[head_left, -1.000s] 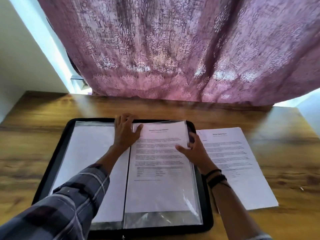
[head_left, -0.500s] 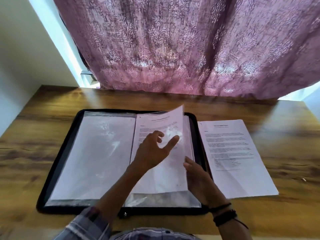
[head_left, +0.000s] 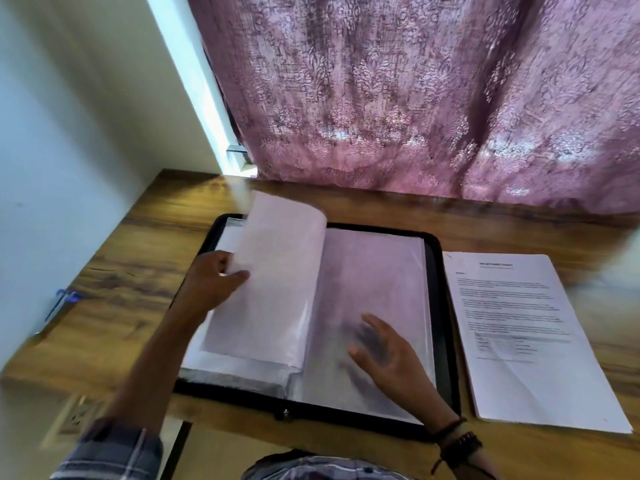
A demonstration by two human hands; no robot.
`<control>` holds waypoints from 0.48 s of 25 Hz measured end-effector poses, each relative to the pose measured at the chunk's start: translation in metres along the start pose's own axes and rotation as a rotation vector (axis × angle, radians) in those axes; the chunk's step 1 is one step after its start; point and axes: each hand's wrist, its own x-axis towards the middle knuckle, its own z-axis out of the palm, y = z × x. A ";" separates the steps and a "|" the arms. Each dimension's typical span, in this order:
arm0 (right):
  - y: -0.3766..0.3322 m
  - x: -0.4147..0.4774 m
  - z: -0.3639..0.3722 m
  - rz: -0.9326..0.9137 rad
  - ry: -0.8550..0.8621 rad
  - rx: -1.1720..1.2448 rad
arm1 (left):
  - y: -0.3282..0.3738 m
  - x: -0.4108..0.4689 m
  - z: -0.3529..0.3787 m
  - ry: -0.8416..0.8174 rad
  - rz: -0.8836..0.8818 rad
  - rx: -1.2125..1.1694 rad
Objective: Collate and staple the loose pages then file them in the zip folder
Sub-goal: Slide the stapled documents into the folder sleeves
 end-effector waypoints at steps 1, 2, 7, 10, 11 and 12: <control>0.007 0.001 0.002 -0.029 0.035 -0.043 | -0.014 0.006 -0.014 0.069 -0.024 0.047; 0.013 0.002 0.004 -0.050 0.061 -0.087 | -0.027 0.012 -0.025 0.133 -0.050 0.101; 0.026 0.005 0.008 -0.117 0.018 -0.346 | -0.070 0.016 -0.025 0.200 -0.153 0.231; 0.030 0.004 0.007 -0.148 -0.016 -0.428 | -0.058 -0.005 0.009 0.209 0.016 0.332; 0.029 0.003 0.006 -0.147 -0.015 -0.437 | -0.050 -0.015 0.024 0.185 0.095 0.310; 0.028 0.003 0.003 -0.140 0.003 -0.433 | -0.040 -0.025 0.040 0.139 0.154 0.275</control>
